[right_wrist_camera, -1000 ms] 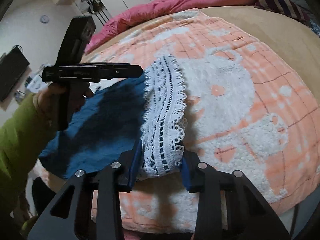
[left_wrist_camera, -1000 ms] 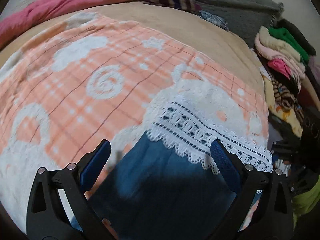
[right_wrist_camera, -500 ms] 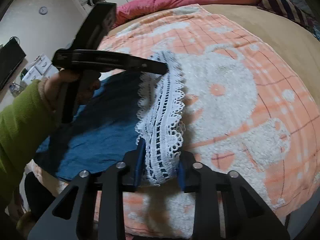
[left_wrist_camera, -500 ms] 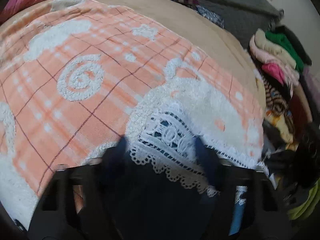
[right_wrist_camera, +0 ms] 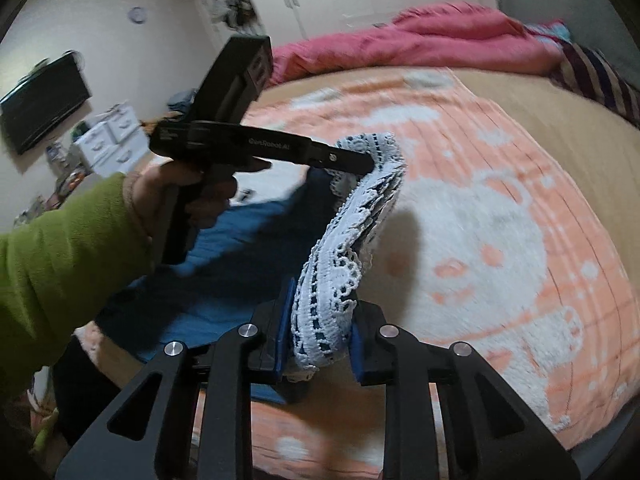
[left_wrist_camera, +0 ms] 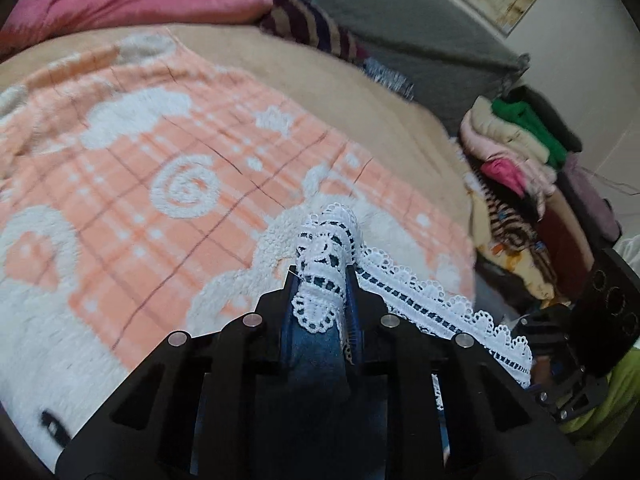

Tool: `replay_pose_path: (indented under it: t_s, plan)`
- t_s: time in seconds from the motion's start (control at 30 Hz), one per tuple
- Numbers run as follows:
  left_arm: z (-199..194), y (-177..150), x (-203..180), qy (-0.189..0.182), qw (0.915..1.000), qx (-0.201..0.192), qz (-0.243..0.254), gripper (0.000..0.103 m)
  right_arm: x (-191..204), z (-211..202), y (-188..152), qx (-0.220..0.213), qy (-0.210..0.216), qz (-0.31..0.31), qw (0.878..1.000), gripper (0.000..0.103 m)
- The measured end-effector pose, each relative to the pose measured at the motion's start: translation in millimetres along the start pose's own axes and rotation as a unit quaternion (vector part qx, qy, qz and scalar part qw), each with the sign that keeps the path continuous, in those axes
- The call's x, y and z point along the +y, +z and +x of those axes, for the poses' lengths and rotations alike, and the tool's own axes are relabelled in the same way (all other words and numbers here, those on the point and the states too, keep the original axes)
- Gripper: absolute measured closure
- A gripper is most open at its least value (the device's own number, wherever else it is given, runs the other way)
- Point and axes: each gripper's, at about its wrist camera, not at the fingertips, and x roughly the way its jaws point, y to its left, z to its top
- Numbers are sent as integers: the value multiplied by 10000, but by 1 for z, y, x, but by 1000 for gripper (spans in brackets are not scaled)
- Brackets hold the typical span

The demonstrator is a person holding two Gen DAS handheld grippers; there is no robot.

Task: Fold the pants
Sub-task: 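Grasp the lace hem with the right gripper and lift it, then fold the lace hem over toward the waistband while the left gripper grasps the lace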

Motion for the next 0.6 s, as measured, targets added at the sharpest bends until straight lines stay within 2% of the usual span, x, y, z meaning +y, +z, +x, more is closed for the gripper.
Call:
replay_pose_path:
  t_s: [0.2,0.47,0.6]
  plan:
    - [-65,-37,20,61,9987,-360,-366,87,54,11,10,0,495,-581,9971,81]
    - [-96,-83,45,783,9930,-235,-848,86,116,65,-2,552,951,-1077,9881,81]
    - [-116,-99,53,983,9888,-344,-1070,83,145,78,-16,697,912,-1476,9824,81]
